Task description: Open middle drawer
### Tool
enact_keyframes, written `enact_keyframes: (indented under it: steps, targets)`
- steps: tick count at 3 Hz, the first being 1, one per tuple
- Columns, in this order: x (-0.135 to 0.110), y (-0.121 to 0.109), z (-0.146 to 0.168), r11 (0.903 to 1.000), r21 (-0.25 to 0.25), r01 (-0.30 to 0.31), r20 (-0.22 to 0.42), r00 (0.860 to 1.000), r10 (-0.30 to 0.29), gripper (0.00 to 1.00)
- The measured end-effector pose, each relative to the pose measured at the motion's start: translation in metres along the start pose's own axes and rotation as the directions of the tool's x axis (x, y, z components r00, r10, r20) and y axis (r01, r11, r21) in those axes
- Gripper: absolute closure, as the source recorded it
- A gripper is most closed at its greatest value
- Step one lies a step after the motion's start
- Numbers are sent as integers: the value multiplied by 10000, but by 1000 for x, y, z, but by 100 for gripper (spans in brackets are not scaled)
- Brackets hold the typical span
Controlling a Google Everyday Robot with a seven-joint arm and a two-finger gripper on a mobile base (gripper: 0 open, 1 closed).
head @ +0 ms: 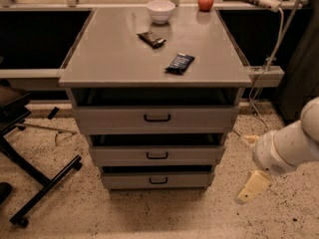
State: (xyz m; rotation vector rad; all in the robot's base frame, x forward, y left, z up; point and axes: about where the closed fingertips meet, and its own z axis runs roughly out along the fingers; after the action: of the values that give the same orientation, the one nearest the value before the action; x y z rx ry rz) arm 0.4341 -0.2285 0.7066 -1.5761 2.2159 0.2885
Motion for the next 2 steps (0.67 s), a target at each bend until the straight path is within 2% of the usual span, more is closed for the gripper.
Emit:
enact_keyframes:
  steps: [1,2]
  targets:
    - [5,19,118,9957,-926,-28,266,9996,52,0]
    - [10,16,166,9947,-1017,-167,356,9992,204,0]
